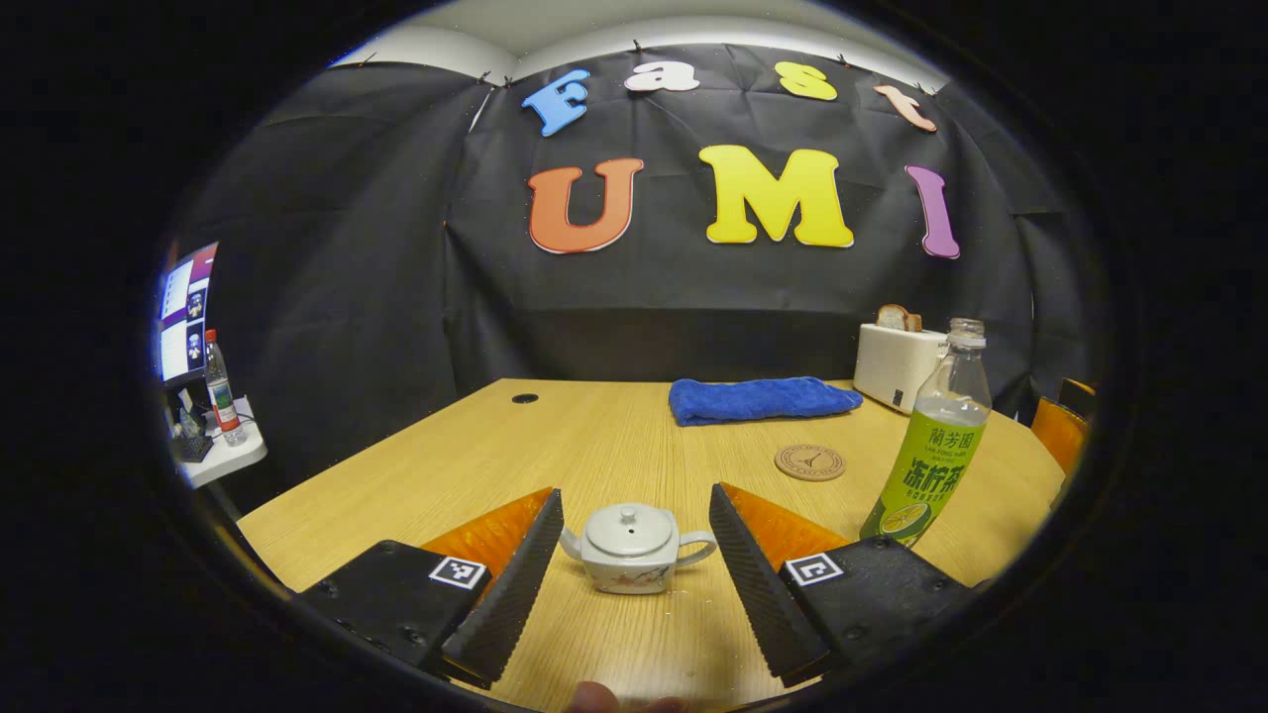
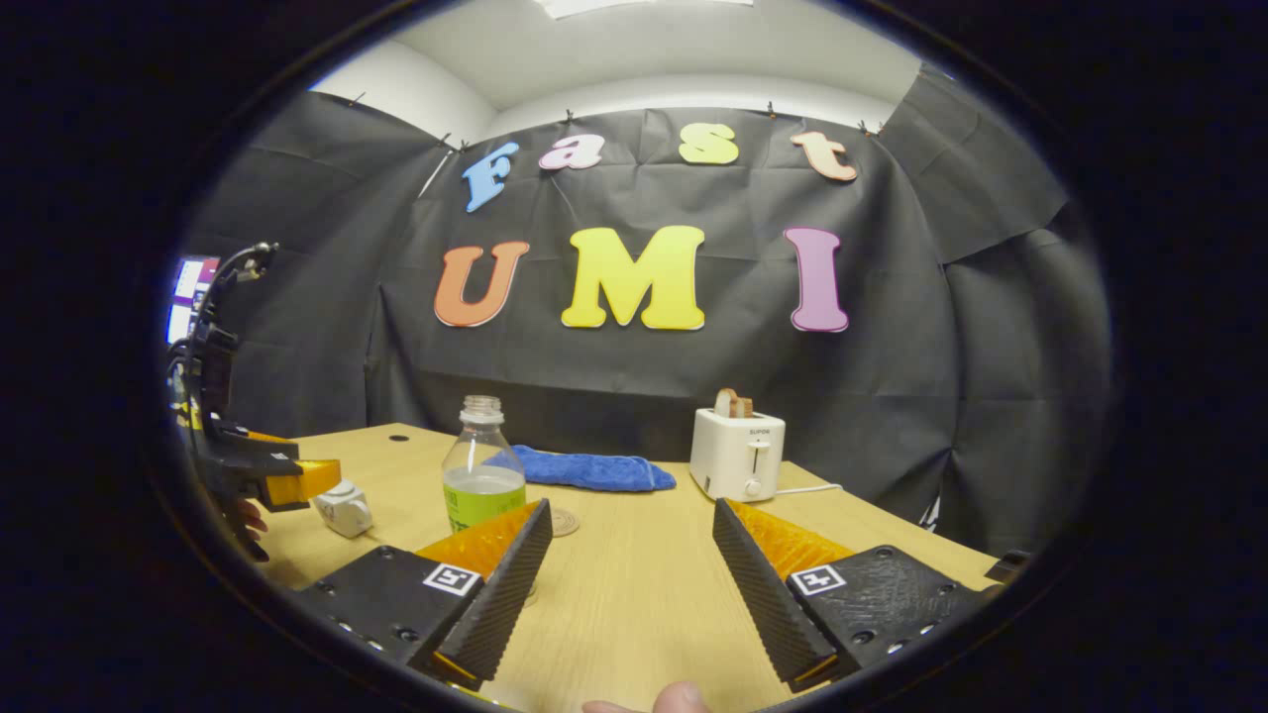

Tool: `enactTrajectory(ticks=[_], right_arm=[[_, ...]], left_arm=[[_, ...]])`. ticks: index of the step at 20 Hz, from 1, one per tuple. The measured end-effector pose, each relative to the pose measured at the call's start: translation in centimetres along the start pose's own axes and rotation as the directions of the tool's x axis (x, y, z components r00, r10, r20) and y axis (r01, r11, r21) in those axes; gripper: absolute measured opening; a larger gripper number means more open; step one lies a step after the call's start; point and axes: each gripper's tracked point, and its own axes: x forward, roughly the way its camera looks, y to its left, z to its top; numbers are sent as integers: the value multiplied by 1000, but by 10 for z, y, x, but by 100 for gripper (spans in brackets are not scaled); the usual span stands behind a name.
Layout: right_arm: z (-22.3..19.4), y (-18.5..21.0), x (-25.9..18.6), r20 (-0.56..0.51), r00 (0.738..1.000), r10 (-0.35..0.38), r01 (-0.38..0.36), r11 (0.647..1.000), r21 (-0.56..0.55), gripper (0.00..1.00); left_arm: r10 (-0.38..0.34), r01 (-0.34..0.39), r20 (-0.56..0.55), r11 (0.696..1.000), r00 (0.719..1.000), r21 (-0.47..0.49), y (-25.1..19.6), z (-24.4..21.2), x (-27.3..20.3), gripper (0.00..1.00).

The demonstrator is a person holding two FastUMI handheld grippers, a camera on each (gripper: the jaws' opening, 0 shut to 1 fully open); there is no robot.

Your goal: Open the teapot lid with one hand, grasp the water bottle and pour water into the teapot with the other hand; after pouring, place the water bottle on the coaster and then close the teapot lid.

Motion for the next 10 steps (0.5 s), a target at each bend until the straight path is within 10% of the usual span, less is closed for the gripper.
enactTrajectory(ticks=[10], right_arm=[[-10, -12, 8, -23, 1000, -17, 17, 1000, 12, 97]], left_arm=[[38, -36, -80, 999, 996, 32, 9, -8, 29, 41]])
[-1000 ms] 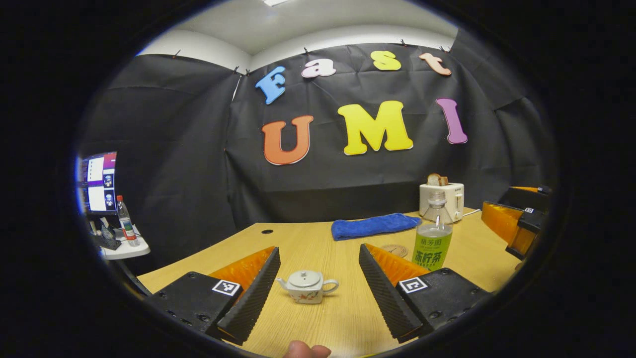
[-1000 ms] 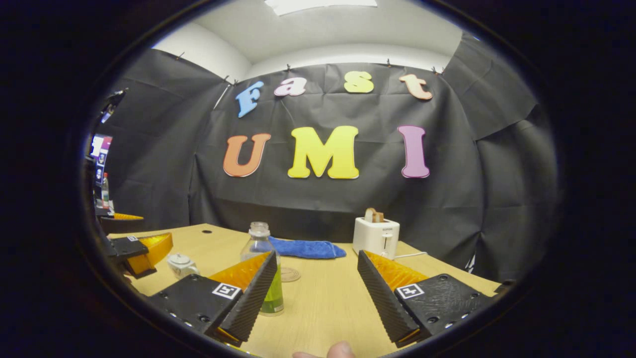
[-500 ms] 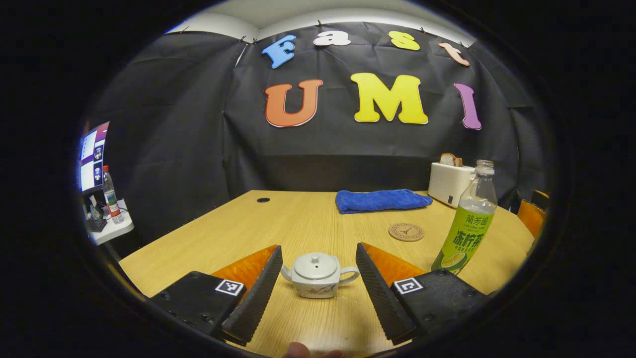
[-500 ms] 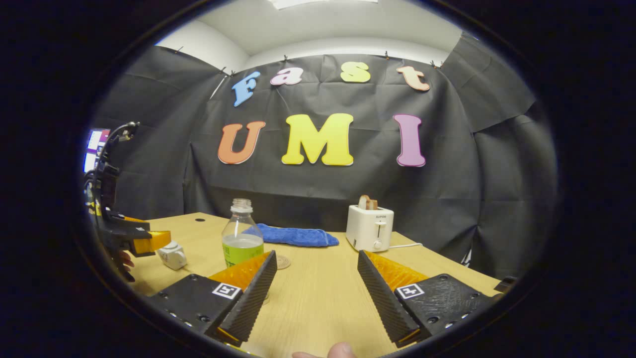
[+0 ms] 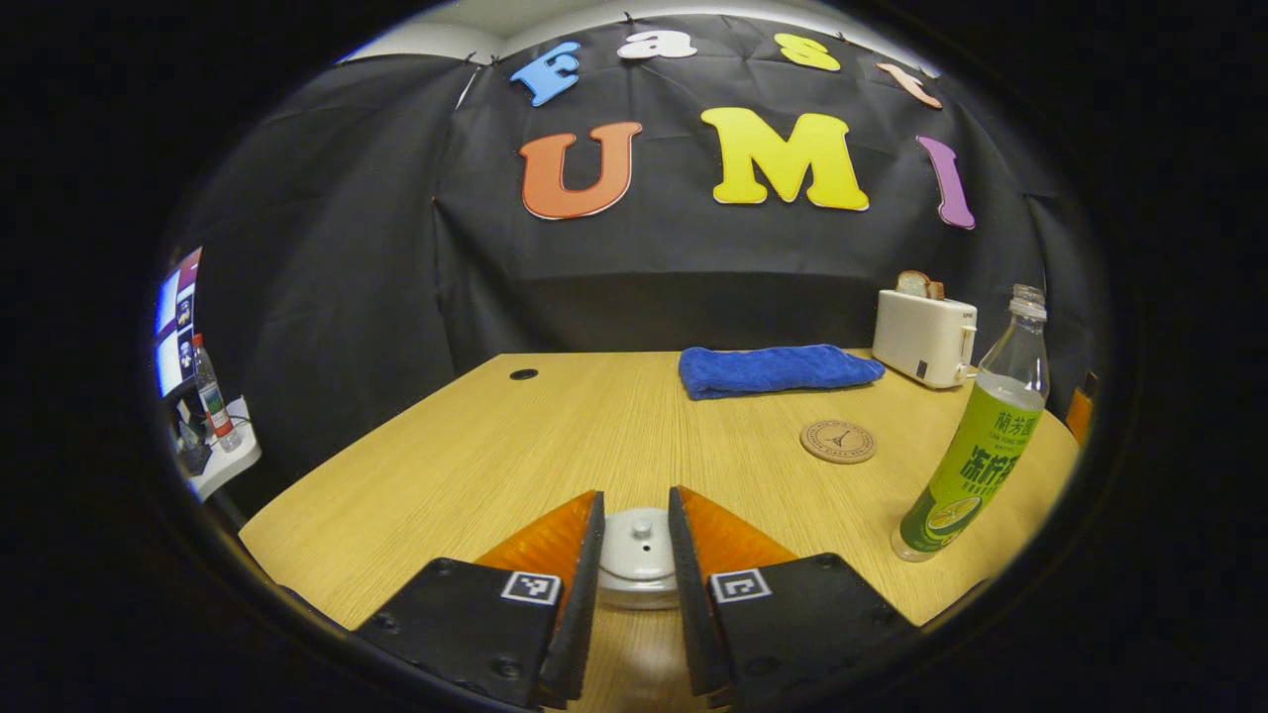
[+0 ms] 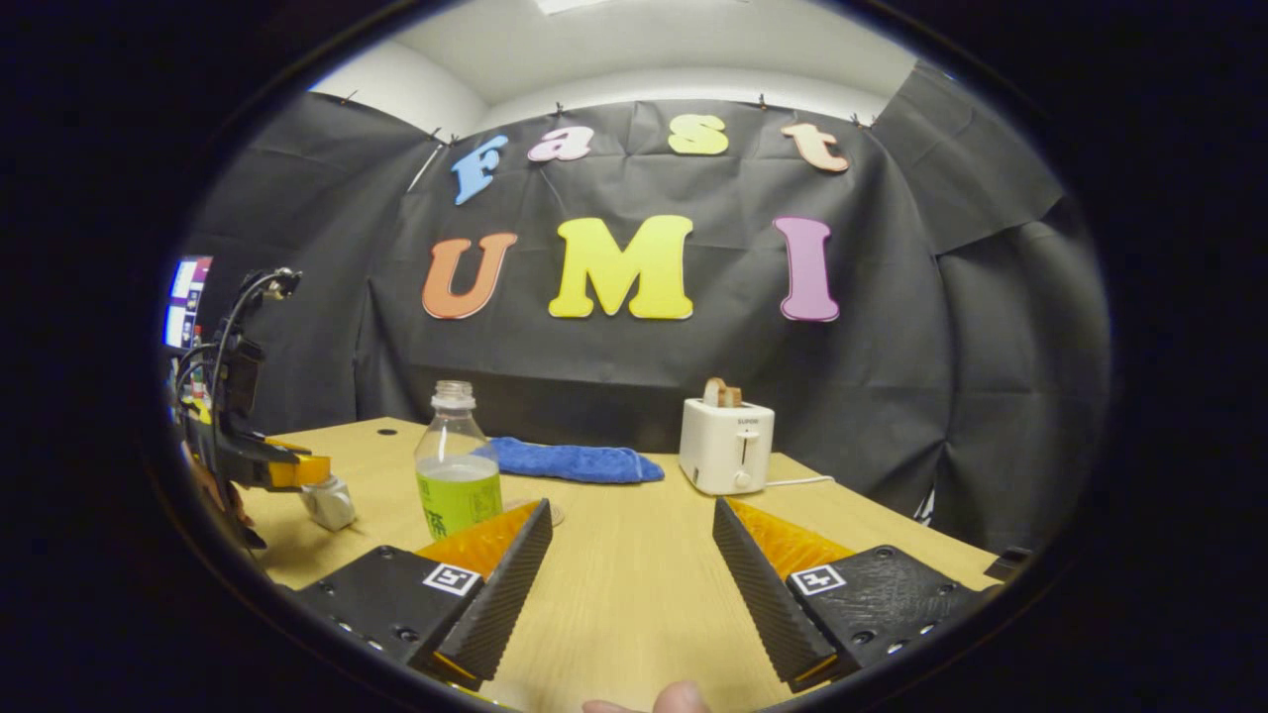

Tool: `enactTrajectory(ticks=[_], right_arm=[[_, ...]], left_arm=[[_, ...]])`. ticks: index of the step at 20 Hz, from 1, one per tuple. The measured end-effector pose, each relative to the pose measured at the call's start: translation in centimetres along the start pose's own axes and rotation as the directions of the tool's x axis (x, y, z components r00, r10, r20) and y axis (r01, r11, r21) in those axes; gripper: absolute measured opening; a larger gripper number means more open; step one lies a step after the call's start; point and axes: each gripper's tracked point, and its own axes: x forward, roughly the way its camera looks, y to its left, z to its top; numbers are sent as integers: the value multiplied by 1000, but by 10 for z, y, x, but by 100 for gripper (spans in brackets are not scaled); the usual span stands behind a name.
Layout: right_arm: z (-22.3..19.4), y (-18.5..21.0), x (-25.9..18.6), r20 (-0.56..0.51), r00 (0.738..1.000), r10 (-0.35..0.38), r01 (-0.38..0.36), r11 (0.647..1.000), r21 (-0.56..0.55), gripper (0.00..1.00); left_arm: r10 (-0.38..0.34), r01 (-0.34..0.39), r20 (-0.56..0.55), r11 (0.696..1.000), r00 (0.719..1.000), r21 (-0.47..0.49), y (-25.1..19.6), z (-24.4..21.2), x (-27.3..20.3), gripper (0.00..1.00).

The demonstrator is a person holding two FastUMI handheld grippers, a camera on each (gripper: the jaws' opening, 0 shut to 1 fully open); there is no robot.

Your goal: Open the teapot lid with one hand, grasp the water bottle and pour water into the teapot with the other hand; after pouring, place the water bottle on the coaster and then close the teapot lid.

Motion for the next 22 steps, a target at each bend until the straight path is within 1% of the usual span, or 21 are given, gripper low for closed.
enactTrajectory(ticks=[2, 6, 8, 11, 13, 15, 18, 22], right_arm=[[-4, 0, 1, -8, 1000, 4, -4, 1000, 3, 97], [-9, -1, 2, -18, 1000, 12, -12, 1000, 3, 97], [-11, 1, 3, -20, 1000, 24, -23, 1000, 8, 97], [-16, 5, 5, -34, 999, 40, -40, 999, 12, 97], [-18, 11, 5, -36, 998, 60, -59, 998, 15, 98], [-18, 22, 5, -37, 995, 95, -95, 995, 17, 97], [-19, 44, 2, -37, 985, 171, -170, 985, 23, 98], [-30, 73, 3, -74, 967, 243, -242, 970, 21, 98]], left_arm=[[17, -17, 3, 1000, 1000, 2, 0, 0, 2, 27], [10, -10, 20, 1000, 1000, 0, -3, 4, 4, 6], [-1, 1, 25, 1000, 1000, -6, -3, 6, 3, 3], [-15, 15, 42, 1000, 999, -5, -3, 14, -3, 3], [-39, 41, 67, 999, 997, -26, -4, 25, -11, 3], [-57, 60, 92, 998, 994, -35, -4, 36, -20, 2], [-78, 85, 131, 995, 988, -50, -2, 47, -38, 3], [-58, 68, 152, 996, 987, -62, 11, 46, -60, 3]])
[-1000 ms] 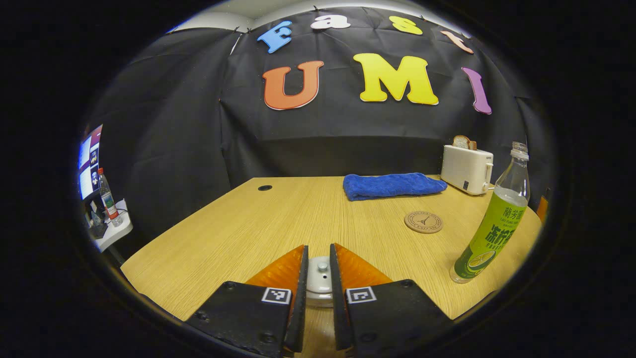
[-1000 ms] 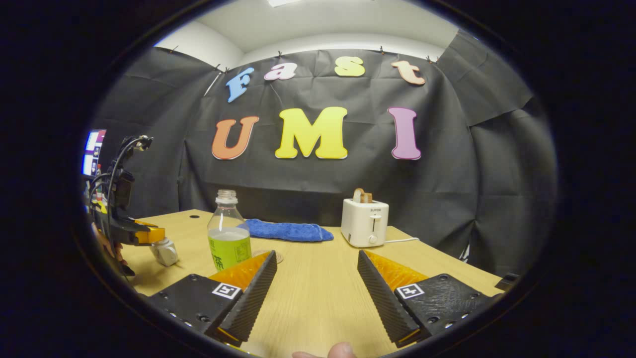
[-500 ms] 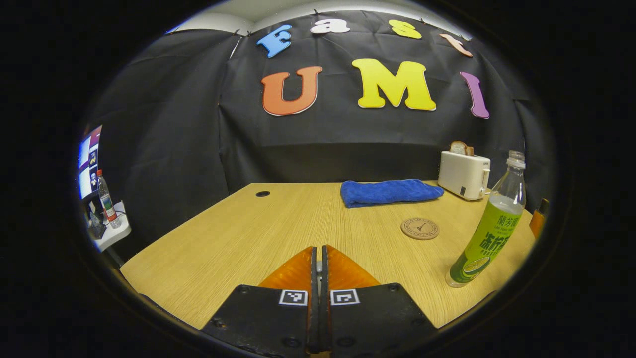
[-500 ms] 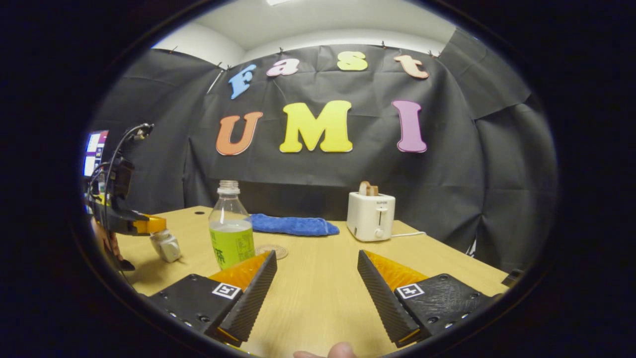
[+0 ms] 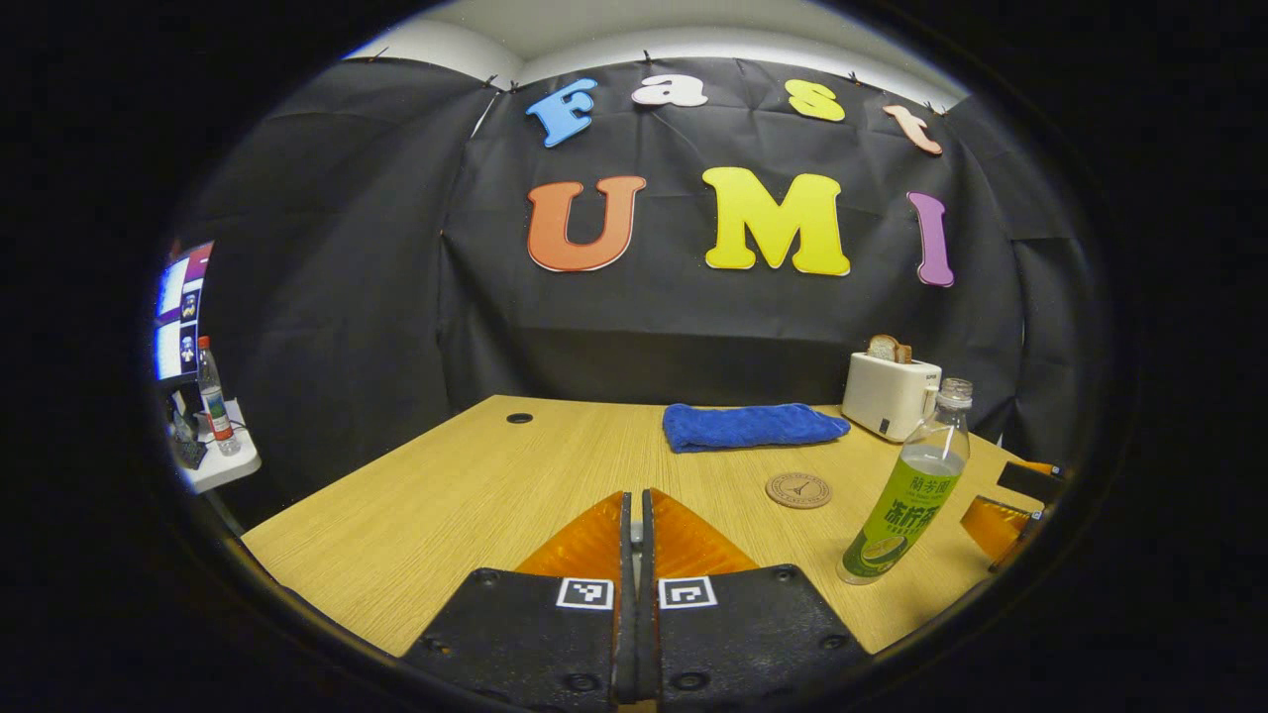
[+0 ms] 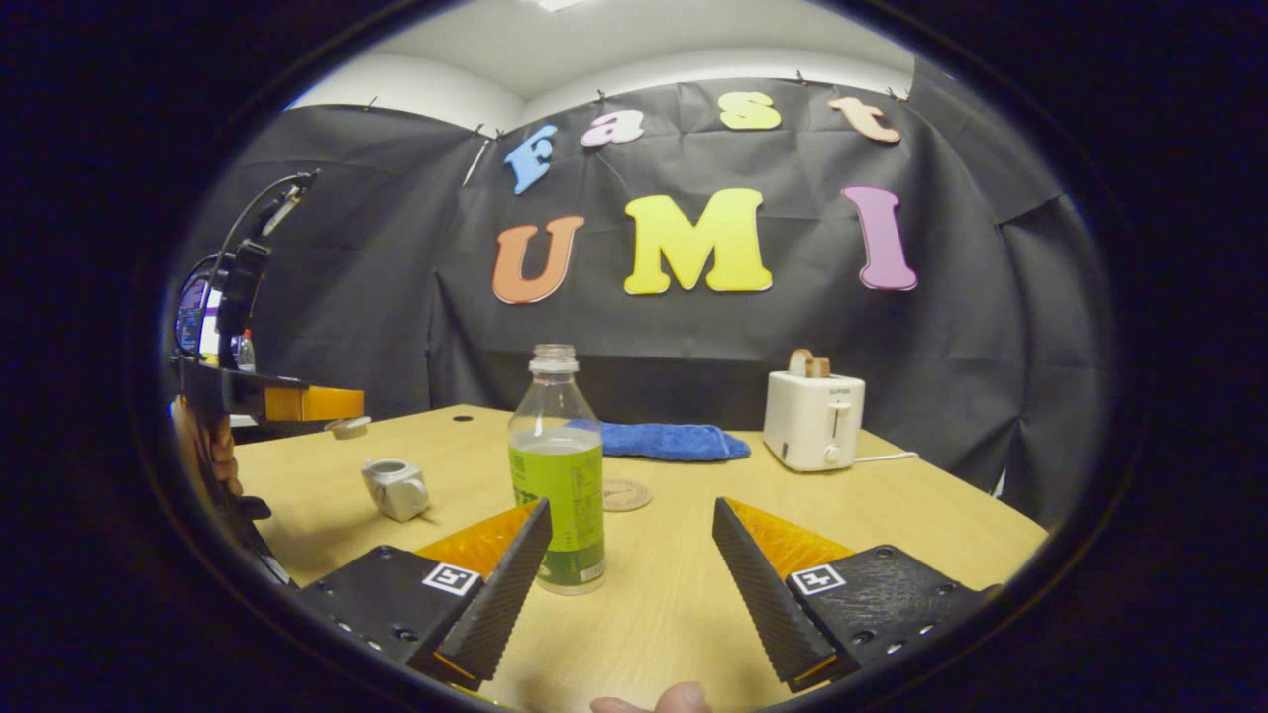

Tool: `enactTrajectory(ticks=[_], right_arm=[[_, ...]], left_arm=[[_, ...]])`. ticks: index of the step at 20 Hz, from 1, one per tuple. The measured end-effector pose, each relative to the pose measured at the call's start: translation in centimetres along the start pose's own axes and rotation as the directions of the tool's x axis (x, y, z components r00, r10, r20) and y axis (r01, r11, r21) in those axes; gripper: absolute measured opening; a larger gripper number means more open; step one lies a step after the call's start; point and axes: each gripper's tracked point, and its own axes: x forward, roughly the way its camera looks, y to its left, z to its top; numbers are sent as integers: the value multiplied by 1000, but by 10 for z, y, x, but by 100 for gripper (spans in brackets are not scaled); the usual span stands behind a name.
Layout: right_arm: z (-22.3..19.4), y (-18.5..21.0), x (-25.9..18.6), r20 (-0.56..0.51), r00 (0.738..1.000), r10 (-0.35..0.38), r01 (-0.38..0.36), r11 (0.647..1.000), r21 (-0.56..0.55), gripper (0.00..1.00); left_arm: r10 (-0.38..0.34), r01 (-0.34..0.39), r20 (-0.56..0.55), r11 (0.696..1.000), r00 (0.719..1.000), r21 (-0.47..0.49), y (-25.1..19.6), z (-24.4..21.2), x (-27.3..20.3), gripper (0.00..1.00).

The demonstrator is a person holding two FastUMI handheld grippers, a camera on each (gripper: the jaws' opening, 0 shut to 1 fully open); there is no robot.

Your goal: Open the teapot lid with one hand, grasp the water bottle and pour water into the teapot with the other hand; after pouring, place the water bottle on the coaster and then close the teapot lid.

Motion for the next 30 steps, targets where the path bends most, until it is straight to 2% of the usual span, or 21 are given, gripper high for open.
enactTrajectory(ticks=[8, 16, 17, 18, 21, 23, 25, 27, 29, 30], right_arm=[[-8, 33, 40, -49, 998, 40, -40, 999, -3, 98], [-11, 48, 67, -72, 997, 11, -12, 1000, -15, 96], [-11, 49, 68, -72, 997, 6, -7, 1000, -12, 92], [-11, 49, 68, -74, 997, 3, -3, 1000, -9, 77], [-10, 53, 68, -85, 996, 12, -14, 999, -31, 75], [-2, 54, 71, -91, 996, 21, -29, 995, -93, 72], [5, 55, 77, -107, 994, 28, -49, 979, -199, 72], [12, 56, 85, -128, 991, 28, -68, 945, -320, 70], [18, 62, 96, -143, 989, 30, -94, 883, -460, 70], [18, 65, 102, -161, 987, 27, -111, 833, -542, 70]], left_arm=[[34, -33, 18, 999, 999, -43, 15, 3, -14, 3], [38, -38, 16, 998, 999, -45, 34, -4, -21, 3], [42, -41, 18, 998, 999, -46, 37, -4, -22, 3], [42, -41, 21, 998, 999, -50, 39, -3, -23, 3], [34, -33, 17, 998, 999, -53, 40, -3, -23, 3], [30, -29, 18, 998, 999, -51, 43, -2, -24, 3], [32, -30, 30, 998, 999, -50, 48, 1, -25, 3], [30, -28, 40, 998, 999, -49, 52, 4, -27, 3], [32, -29, 52, 999, 998, -40, 59, 7, -29, 3], [31, -29, 59, 999, 998, -35, 62, 8, -30, 3]])
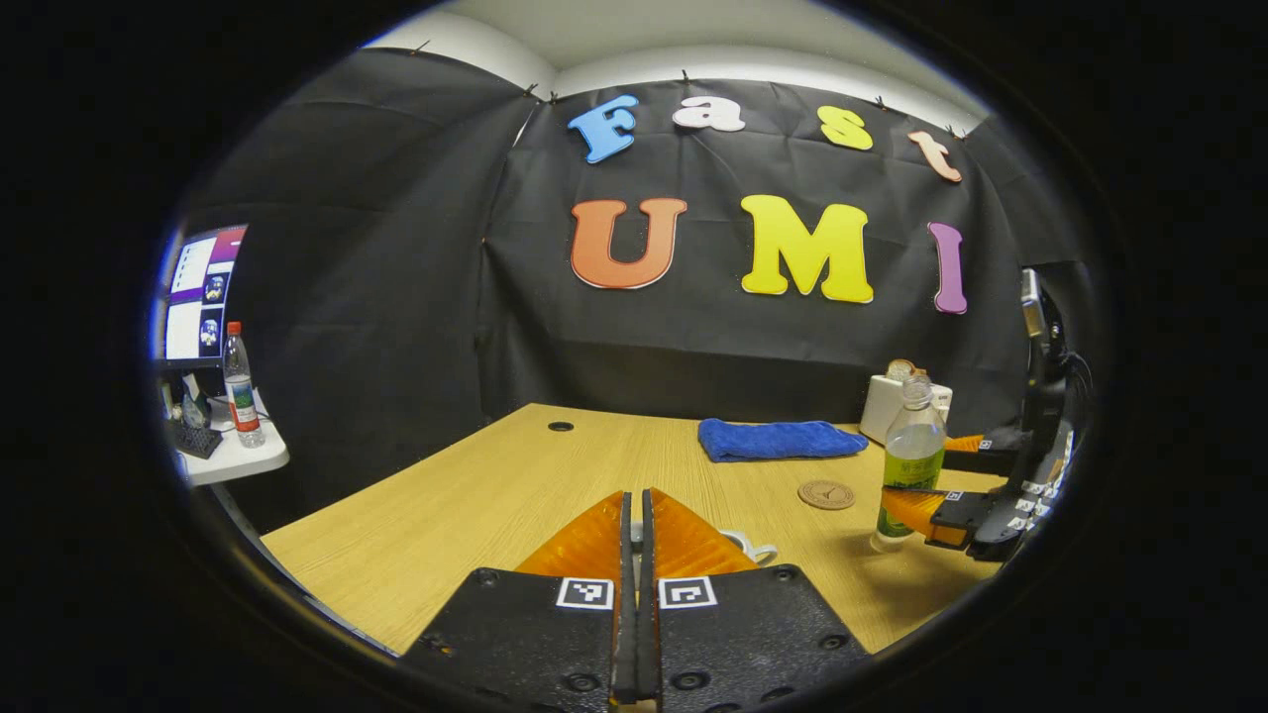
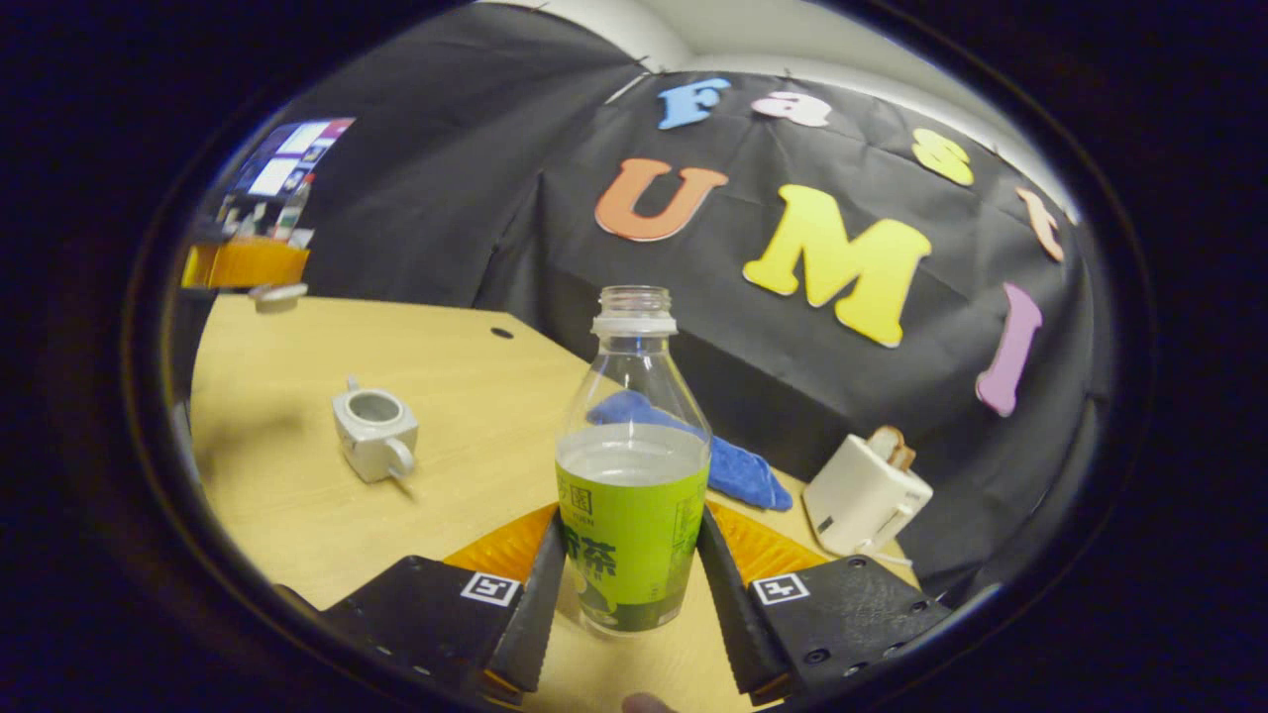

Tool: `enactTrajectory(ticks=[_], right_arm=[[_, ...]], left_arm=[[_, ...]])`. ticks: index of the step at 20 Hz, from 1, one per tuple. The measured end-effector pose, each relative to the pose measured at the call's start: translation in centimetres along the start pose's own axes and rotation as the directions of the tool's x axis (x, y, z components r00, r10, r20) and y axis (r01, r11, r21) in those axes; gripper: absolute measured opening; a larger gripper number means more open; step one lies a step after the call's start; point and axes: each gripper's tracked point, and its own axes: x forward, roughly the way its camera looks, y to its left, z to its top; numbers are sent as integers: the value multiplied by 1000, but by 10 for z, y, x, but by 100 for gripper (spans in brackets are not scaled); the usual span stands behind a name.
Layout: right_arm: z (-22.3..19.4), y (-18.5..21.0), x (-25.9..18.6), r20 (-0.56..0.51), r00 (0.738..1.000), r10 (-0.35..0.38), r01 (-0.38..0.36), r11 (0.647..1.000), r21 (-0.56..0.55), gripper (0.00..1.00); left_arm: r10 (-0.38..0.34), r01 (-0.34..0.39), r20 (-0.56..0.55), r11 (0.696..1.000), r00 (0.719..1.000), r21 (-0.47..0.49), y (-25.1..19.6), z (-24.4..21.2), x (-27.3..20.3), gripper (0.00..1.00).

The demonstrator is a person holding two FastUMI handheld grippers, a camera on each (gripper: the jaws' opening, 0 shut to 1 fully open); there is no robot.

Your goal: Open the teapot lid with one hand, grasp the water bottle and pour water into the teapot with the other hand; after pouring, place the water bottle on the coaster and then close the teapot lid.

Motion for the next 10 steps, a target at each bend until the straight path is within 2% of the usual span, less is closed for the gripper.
enactTrajectory(ticks=[2, 4, 7, 10], right_arm=[[6, 2, 7, -5, 1000, -6, 5, 986, -169, 70], [15, 6, 14, 18, 1000, -19, 23, 946, -323, 70], [30, 15, 22, 65, 997, -31, 62, 841, -537, 70], [44, 26, 31, 116, 993, -25, 96, 738, -668, 70]], left_arm=[[-5, 5, 20, 1000, 1000, 7, 4, 4, -2, 3], [-12, 11, 28, 1000, 1000, 9, 7, 4, 0, 3], [-9, 9, 19, 1000, 1000, 16, 13, 0, -1, 3], [-11, 10, 21, 1000, 1000, 16, 16, -1, -1, 3]])
